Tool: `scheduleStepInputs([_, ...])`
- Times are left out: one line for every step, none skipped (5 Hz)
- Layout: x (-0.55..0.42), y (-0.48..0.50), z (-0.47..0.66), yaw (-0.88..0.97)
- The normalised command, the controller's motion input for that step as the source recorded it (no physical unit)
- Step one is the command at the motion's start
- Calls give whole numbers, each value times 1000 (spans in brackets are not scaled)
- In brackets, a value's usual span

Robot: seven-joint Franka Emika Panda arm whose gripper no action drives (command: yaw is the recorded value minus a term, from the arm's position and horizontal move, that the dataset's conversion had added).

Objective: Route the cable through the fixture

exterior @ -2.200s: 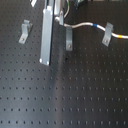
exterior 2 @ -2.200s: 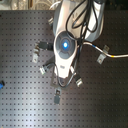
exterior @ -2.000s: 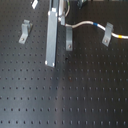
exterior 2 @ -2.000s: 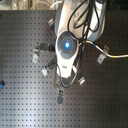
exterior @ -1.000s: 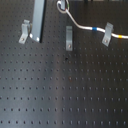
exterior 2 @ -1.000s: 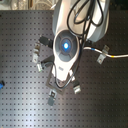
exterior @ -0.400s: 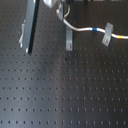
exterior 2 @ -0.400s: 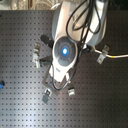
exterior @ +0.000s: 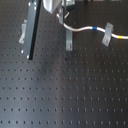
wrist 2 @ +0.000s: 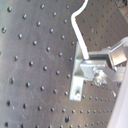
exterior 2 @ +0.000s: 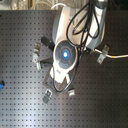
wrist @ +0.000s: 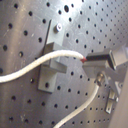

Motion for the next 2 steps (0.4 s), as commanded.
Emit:
scheduleStepInputs([-201, -311, 272, -154])
scheduleStepInputs([-155, 38, 226, -11])
